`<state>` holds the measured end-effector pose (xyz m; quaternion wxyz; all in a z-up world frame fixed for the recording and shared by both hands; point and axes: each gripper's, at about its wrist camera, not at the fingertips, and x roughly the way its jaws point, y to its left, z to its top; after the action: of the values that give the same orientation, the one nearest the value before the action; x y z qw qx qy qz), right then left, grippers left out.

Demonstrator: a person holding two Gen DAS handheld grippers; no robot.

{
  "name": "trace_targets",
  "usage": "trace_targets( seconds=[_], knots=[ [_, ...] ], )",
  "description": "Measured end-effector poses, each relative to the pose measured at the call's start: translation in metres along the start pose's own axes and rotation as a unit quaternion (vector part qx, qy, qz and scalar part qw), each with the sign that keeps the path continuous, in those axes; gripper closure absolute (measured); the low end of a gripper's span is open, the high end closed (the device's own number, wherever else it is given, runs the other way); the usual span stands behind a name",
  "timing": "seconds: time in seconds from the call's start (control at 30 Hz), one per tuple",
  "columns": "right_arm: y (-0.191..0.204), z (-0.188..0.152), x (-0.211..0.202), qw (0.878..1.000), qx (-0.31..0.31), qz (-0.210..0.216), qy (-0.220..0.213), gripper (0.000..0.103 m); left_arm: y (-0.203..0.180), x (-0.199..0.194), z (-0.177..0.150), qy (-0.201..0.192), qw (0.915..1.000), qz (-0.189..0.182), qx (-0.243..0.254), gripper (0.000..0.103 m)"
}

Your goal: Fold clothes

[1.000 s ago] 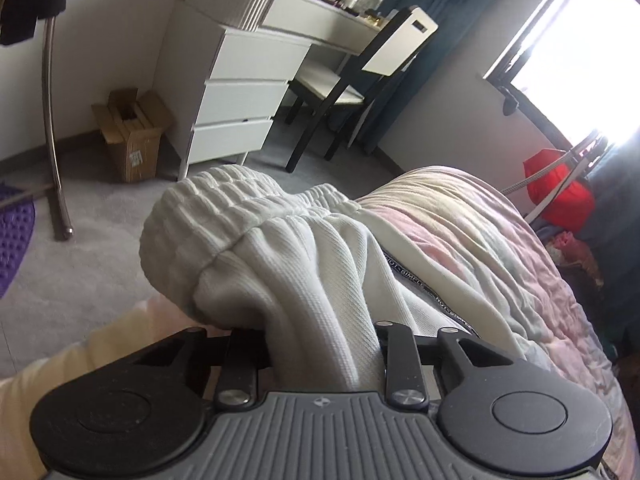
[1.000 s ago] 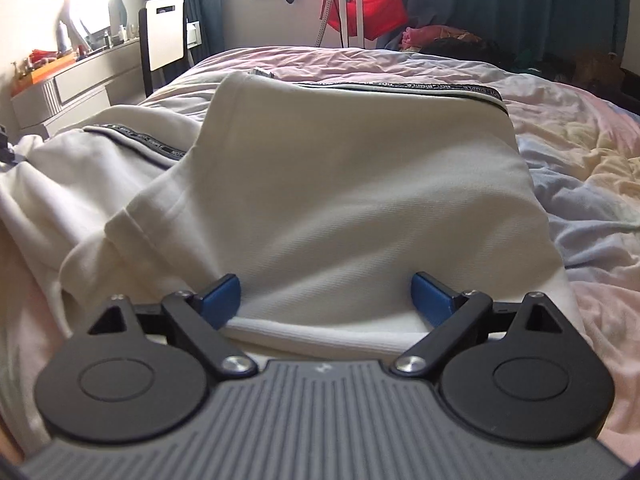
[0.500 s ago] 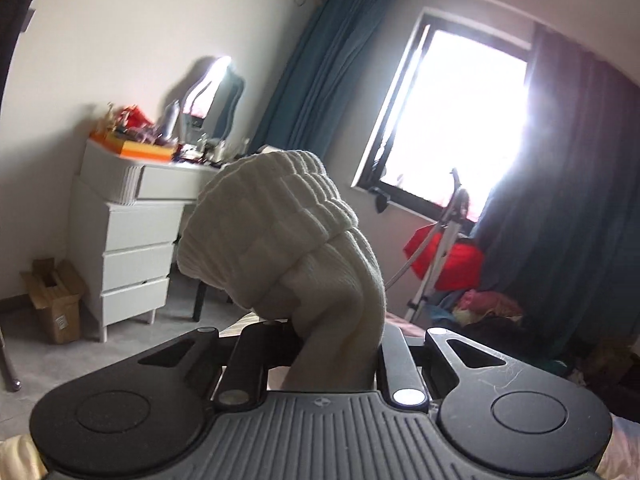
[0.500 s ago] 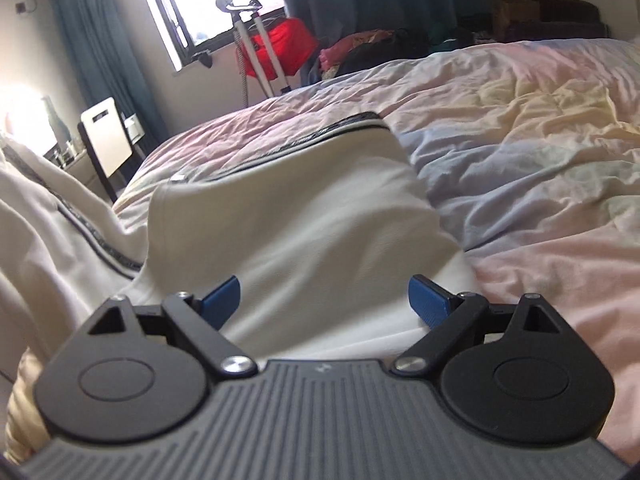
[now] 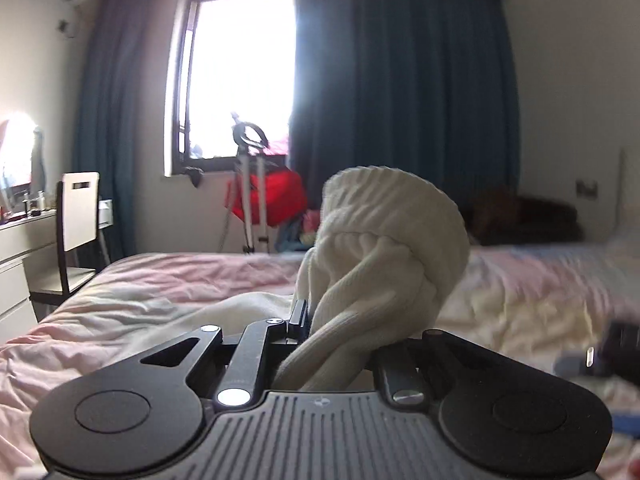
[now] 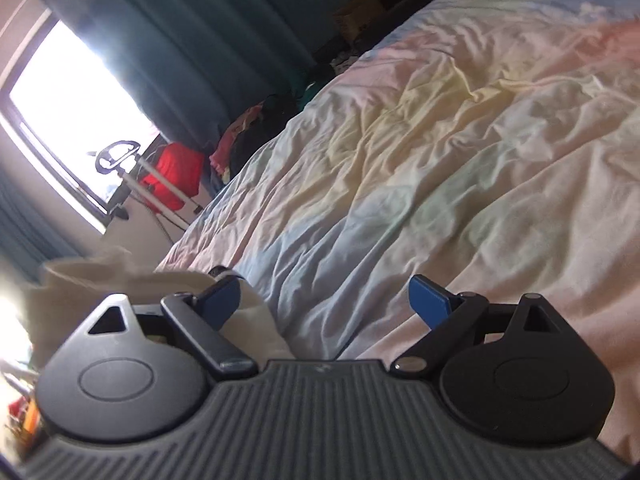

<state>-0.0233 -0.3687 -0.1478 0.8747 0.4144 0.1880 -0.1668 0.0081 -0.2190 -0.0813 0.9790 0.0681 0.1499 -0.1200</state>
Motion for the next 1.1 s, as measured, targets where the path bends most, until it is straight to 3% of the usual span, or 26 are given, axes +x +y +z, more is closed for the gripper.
trace_targets(
  seconds=[0.13, 0.23, 0.33, 0.37, 0.4, 0.47, 0.57, 0.73, 0.83, 0.93, 1.03, 1.07, 1.1],
  knots=[
    [-0.010, -0.002, 0.007, 0.998, 0.042, 0.039, 0.022, 0.010, -0.020, 0.015, -0.030, 0.018, 0.9987, -0.006, 0.048, 0.088],
    [-0.008, -0.005, 0.013, 0.993, 0.062, 0.092, 0.042, 0.008, -0.005, 0.018, -0.032, 0.028, 0.9967, -0.023, 0.072, 0.078],
    [-0.005, -0.011, 0.022, 0.978, 0.100, 0.165, 0.076, 0.009, 0.018, 0.019, -0.034, 0.076, 0.9913, -0.041, 0.100, 0.040],
    [-0.003, -0.014, 0.025, 0.972, 0.110, 0.187, 0.087, 0.009, 0.035, 0.017, -0.037, 0.099, 0.9883, -0.047, 0.105, 0.014],
    [0.000, -0.016, 0.026, 0.968, 0.110, 0.204, 0.097, 0.009, 0.049, 0.014, -0.040, 0.117, 0.9856, -0.064, 0.104, 0.005],
    [0.007, -0.021, 0.029, 0.961, 0.107, 0.228, 0.115, 0.009, 0.072, 0.006, -0.044, 0.142, 0.9807, -0.098, 0.093, 0.002],
    [0.017, -0.026, 0.030, 0.961, 0.080, 0.229, 0.129, 0.007, 0.102, -0.010, -0.050, 0.164, 0.9774, -0.104, 0.082, 0.002],
    [0.023, -0.036, 0.029, 0.968, 0.053, 0.196, 0.149, 0.007, 0.159, -0.034, -0.054, 0.156, 0.9866, -0.047, 0.010, 0.002],
    [0.025, -0.046, 0.033, 0.970, 0.038, 0.167, 0.174, 0.004, 0.184, -0.037, -0.052, 0.161, 0.9864, -0.013, -0.030, 0.002],
    [0.037, -0.059, 0.036, 0.967, 0.005, 0.169, 0.193, 0.003, 0.187, -0.053, -0.049, 0.158, 0.9862, -0.019, -0.047, 0.002],
    [0.057, -0.066, 0.032, 0.968, -0.038, 0.180, 0.169, 0.002, 0.179, -0.066, -0.047, 0.143, 0.9893, -0.010, -0.028, 0.002],
    [0.063, -0.068, 0.032, 0.972, -0.056, 0.171, 0.152, 0.004, 0.174, -0.071, -0.048, 0.143, 0.9894, -0.010, -0.025, 0.002],
    [0.070, -0.071, 0.033, 0.973, -0.075, 0.164, 0.143, 0.015, 0.166, -0.082, -0.050, 0.143, 0.9893, -0.013, -0.024, 0.002]
  ],
)
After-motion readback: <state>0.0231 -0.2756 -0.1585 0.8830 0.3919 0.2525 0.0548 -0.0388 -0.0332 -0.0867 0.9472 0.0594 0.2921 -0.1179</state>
